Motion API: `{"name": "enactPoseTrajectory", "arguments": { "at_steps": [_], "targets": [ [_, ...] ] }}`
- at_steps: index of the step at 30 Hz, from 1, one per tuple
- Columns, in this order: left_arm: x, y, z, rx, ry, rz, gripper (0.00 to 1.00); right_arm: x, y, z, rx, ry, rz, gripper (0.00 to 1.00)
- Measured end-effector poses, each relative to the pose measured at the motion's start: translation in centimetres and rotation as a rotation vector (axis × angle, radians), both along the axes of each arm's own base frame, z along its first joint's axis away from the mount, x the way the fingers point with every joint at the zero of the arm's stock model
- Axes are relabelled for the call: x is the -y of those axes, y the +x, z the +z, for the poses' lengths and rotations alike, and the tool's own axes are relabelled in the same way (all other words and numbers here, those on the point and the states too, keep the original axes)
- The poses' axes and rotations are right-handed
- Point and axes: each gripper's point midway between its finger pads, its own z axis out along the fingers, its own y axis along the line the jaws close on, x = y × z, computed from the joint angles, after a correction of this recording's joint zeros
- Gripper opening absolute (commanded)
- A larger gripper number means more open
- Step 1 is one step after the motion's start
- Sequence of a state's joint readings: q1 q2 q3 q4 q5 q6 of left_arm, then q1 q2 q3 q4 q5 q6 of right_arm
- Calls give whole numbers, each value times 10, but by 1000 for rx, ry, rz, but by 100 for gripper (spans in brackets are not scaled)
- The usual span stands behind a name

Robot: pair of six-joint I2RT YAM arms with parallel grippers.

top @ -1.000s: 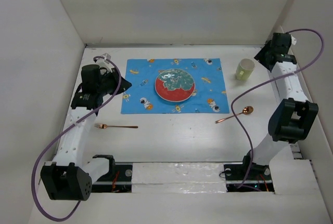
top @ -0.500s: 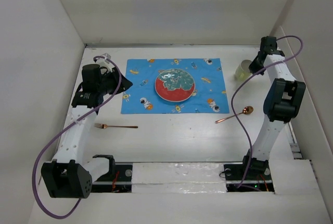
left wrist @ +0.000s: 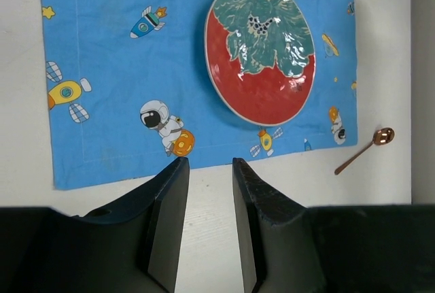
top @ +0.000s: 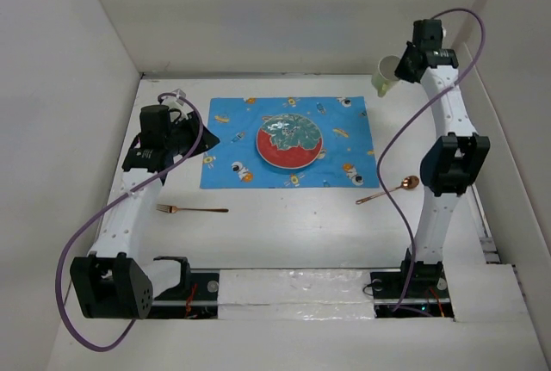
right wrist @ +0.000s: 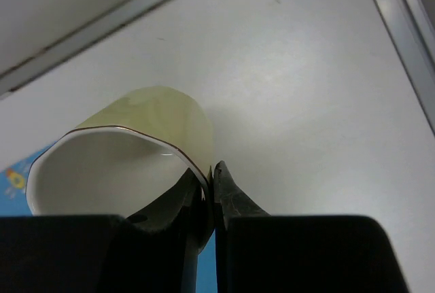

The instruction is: Set the dinner table for one person

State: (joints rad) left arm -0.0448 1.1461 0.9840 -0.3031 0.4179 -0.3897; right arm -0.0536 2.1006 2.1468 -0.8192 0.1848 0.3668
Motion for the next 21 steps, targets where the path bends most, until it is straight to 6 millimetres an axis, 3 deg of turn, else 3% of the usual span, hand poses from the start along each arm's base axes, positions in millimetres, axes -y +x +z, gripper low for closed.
{"name": "enactPoseTrajectory", "arguments": {
  "at_steps": [2,5,10,16,18,21],
  "targets": [
    [-1,1,0,0,5,7,29,-24,16,22,65,4,55,0],
    [-3,1,-1,0,11,16,29,-58,27,26,82,21,129,0],
    [-5,2,-1,0,18,26,29,-95,32,-27,-37,41,204,0],
    [-6,2,-2,0,21,30,29,-106,26,-100,-206,33,216,0],
    [-6,3,-2,0,22,31,29,-107,27,-96,-197,31,215,0],
    [-6,3,-2,0,24,34,29,-107,28,-94,-192,18,210,23]
  ]
}}
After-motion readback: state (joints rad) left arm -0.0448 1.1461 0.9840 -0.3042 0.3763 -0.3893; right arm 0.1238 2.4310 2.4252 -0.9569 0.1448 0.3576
